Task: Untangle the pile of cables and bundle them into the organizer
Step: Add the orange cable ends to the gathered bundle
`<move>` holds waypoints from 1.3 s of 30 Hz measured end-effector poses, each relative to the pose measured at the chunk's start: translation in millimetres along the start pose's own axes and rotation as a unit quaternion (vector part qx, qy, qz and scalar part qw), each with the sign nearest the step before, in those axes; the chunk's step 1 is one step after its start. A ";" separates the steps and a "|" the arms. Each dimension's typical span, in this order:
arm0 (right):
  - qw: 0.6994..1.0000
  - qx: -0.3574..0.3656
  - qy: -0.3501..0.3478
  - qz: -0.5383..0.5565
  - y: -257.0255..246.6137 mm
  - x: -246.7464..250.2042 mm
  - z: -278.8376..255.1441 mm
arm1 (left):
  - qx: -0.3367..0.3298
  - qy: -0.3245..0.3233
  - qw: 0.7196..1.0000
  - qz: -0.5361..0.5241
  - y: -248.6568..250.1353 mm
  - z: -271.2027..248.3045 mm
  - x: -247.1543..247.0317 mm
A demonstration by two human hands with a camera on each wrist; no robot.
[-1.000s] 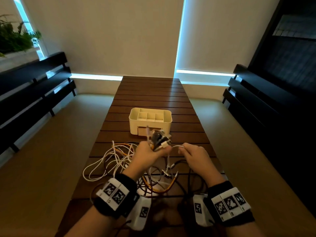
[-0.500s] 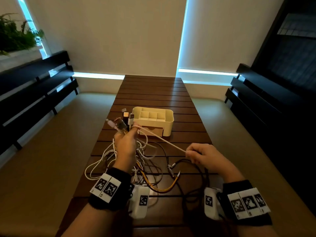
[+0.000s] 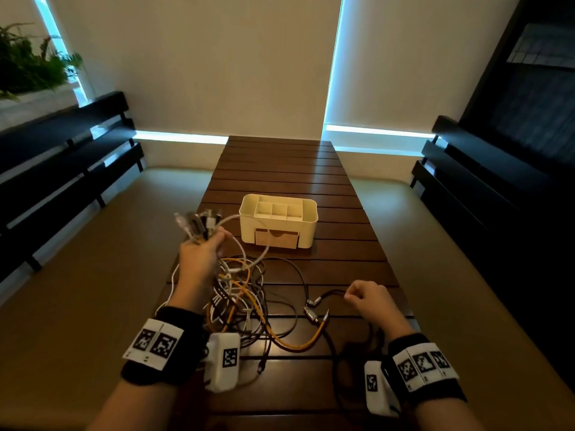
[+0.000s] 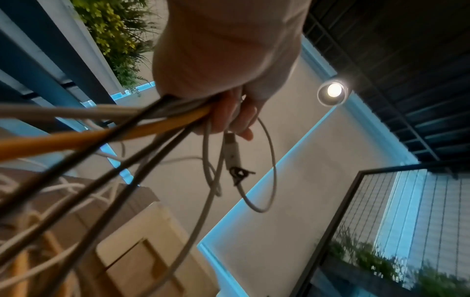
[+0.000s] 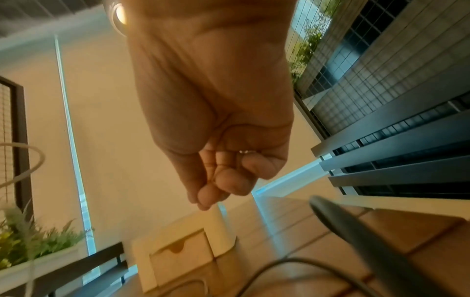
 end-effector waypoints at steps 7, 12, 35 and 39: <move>0.999 -0.043 0.000 -0.027 13.2 -38.2 7.4 | 0.041 -0.043 0.961 0.269 -45.4 -0.1 -12.7; 0.994 -0.037 -0.052 -0.084 10.3 -75.5 2.7 | -0.006 -0.031 0.911 0.410 -37.7 1.6 -17.4; 0.811 0.106 0.055 0.573 -102.9 37.7 -46.8 | -0.032 -0.163 0.981 -0.101 -12.8 -42.2 -67.6; 0.822 0.163 0.036 0.544 -137.9 1.5 -58.2 | 0.016 -0.192 0.974 -0.122 -14.5 -58.9 -96.1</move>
Point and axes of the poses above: each hand's wrist, its own z-axis towards the middle knuckle, its own x-axis out of the back of the hand, y = z × x, the point moved 9 cm from there along z, towards the middle knuckle, and after that the axes turned 4 degrees about z, right-handed, at the moved point
